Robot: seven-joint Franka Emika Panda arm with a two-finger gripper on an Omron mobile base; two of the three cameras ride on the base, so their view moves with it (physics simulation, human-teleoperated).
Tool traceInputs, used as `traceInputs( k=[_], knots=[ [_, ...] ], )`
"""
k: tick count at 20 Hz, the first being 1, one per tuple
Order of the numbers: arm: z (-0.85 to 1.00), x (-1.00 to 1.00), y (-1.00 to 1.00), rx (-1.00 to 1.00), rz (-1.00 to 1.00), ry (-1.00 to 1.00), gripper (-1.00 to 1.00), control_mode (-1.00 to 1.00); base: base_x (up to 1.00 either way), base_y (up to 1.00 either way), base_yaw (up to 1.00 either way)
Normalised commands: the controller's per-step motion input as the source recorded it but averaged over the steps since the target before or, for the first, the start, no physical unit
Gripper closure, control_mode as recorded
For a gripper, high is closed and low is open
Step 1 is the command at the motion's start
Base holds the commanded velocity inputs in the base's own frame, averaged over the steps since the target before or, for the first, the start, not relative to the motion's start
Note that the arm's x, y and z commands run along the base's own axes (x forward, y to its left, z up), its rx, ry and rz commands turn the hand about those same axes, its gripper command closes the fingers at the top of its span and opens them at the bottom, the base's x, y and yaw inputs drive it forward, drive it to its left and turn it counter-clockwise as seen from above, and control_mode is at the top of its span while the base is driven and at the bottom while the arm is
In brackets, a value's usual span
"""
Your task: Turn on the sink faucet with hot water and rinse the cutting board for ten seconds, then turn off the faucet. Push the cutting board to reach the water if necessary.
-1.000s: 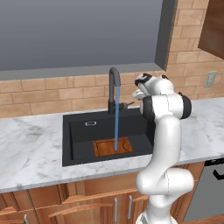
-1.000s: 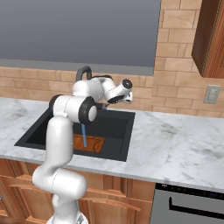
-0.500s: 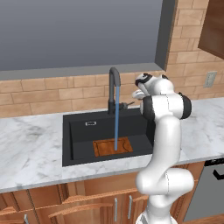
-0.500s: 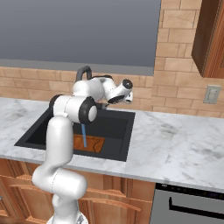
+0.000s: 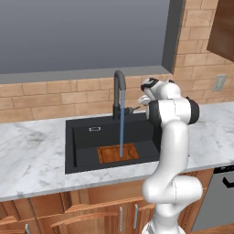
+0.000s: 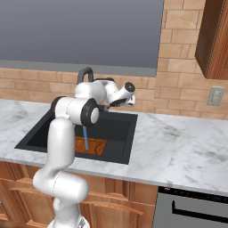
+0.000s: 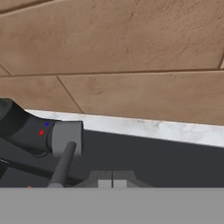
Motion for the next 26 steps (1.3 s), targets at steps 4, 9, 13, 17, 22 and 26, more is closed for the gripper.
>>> traceInputs(
  k=[4,9,13,17,22,26],
  knots=[
    [-0.13,0.00,0.01,0.00,0.00,0.00,1.00,-1.00,0.00,0.00,0.00],
    [-0.11,0.00,0.07,0.00,0.00,0.00,1.00,-1.00,0.00,0.00,0.00],
    [-0.05,0.00,0.16,0.00,0.00,0.00,1.00,-1.00,0.00,0.00,0.00],
    [0.00,0.00,0.22,0.00,0.00,0.00,1.00,-1.00,0.00,0.00,0.00],
    [0.00,0.00,0.17,0.00,0.00,0.00,1.00,-1.00,0.00,0.00,0.00],
    [0.00,0.00,0.14,0.00,0.00,0.00,1.00,-1.00,0.00,0.00,0.00]
  ],
)
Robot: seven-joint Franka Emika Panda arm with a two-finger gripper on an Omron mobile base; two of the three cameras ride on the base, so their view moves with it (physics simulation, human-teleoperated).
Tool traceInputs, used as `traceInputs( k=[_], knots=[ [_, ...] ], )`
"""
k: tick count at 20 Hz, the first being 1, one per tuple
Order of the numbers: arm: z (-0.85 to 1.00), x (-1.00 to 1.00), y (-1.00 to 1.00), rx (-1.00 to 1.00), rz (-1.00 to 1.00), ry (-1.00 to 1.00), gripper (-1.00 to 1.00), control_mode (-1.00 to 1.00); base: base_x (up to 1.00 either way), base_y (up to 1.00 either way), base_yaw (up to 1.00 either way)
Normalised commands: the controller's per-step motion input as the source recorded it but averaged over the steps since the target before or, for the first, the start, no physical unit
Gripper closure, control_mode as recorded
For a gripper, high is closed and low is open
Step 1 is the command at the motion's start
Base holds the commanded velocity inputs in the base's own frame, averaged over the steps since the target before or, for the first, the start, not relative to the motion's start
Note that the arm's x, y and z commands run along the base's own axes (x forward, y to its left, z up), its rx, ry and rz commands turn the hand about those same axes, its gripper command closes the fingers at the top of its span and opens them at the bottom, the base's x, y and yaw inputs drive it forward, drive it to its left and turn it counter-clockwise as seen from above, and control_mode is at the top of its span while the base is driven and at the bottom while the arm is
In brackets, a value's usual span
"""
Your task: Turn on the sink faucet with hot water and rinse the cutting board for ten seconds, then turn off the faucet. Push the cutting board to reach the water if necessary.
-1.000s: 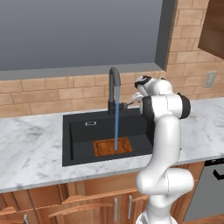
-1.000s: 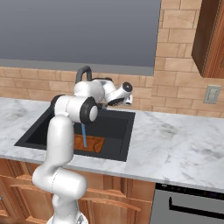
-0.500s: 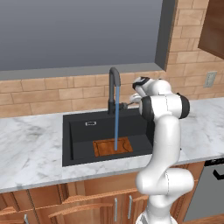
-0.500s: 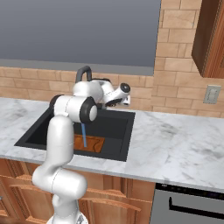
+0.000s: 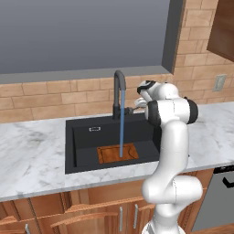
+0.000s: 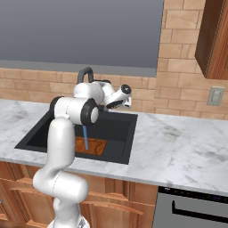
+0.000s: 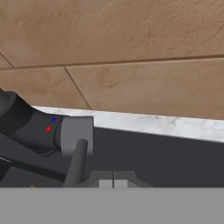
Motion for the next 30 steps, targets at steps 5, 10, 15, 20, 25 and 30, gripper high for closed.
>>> traceInputs(
  k=[5,10,15,20,25,30],
  knots=[
    [-0.01,0.00,0.11,0.00,0.00,0.00,1.00,-1.00,0.00,0.00,0.00],
    [-0.04,0.00,0.16,0.00,0.00,0.00,1.00,-1.00,0.00,0.00,0.00],
    [-0.07,0.00,0.17,0.00,0.00,0.00,1.00,-1.00,0.00,0.00,0.00],
    [-0.10,0.00,0.24,0.00,0.00,0.00,1.00,-1.00,0.00,0.00,0.00],
    [-0.12,0.00,0.28,0.00,0.00,0.00,1.00,-1.00,0.00,0.00,0.00],
    [-0.18,-0.04,0.35,0.00,0.00,0.00,1.00,-1.00,0.00,0.00,0.00]
  ],
)
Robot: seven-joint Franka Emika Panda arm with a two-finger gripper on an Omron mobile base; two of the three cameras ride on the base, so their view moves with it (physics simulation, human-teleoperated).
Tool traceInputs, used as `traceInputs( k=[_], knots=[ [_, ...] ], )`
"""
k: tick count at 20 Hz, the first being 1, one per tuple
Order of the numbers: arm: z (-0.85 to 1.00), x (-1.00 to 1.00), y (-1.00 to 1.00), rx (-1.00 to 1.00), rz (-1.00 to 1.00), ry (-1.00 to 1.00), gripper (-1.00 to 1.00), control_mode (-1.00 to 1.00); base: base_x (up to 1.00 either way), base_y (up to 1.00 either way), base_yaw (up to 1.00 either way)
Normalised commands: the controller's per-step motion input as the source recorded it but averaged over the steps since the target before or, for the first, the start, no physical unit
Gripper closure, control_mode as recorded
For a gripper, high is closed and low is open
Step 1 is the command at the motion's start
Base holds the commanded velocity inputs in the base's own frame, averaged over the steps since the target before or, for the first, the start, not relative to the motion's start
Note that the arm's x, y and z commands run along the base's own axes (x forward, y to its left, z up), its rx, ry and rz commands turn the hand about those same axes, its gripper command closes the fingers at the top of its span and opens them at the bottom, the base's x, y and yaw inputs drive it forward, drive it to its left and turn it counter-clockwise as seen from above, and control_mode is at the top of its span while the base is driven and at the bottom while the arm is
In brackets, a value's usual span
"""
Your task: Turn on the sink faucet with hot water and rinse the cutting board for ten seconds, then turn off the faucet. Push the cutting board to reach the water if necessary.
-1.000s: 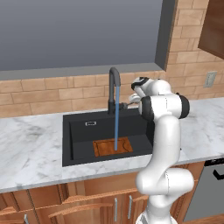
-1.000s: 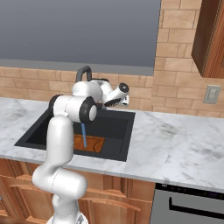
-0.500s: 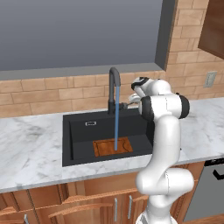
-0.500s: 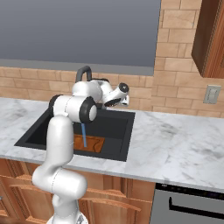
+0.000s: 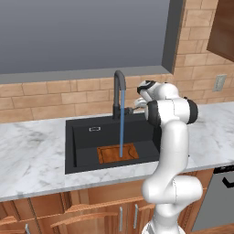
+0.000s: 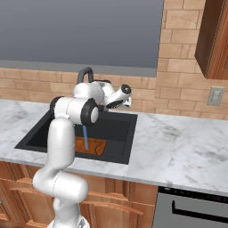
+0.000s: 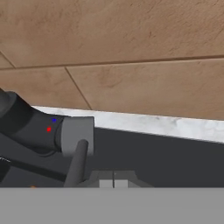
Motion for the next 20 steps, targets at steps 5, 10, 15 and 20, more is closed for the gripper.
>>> traceInputs(
  k=[5,10,15,20],
  knots=[
    [-0.20,-0.07,0.42,0.00,0.00,0.00,1.00,-1.00,0.00,0.00,0.00],
    [-0.23,-0.12,0.48,0.00,0.01,0.00,1.00,-1.00,0.00,0.00,0.00],
    [-0.19,-0.09,0.44,0.00,0.01,0.00,1.00,-1.00,0.00,0.00,0.00],
    [-0.16,-0.05,0.41,0.00,0.01,0.00,1.00,-1.00,0.00,0.00,0.00]
  ],
)
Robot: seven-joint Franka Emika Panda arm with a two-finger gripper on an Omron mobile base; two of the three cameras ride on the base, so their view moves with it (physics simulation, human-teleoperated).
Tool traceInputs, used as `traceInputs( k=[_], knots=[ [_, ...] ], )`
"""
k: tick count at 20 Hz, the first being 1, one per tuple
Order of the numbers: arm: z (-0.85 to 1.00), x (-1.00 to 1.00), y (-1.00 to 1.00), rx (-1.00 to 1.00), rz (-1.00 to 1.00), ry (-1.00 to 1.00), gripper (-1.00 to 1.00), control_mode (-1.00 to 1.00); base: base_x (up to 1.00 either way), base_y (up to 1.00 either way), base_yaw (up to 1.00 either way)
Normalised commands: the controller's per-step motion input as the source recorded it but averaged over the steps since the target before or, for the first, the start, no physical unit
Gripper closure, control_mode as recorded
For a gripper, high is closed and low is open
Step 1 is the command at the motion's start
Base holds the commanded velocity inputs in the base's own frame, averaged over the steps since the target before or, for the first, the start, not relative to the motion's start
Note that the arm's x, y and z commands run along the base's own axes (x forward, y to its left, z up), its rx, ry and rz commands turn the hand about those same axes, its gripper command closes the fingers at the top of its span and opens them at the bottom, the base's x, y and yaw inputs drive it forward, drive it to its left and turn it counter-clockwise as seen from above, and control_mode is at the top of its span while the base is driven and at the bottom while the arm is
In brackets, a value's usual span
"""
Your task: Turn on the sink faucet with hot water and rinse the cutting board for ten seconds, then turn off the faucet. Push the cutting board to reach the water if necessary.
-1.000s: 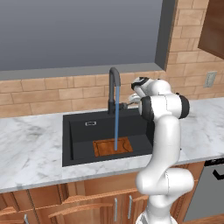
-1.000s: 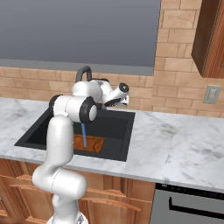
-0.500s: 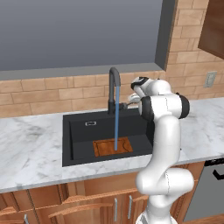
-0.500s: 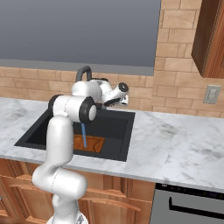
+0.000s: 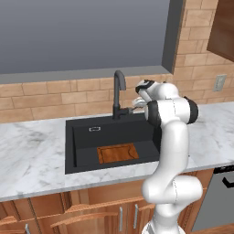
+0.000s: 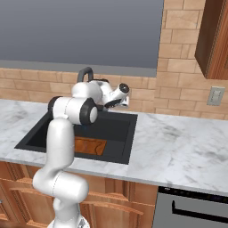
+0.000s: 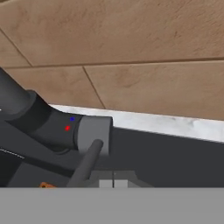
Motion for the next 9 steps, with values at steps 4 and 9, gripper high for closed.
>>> traceInputs(
  k=[4,9],
  knots=[
    [-0.13,-0.01,0.38,0.00,0.01,0.00,1.00,-1.00,0.00,0.00,0.00],
    [-0.11,0.00,0.37,0.00,0.00,0.00,1.00,-1.00,0.00,0.00,0.00]
  ],
)
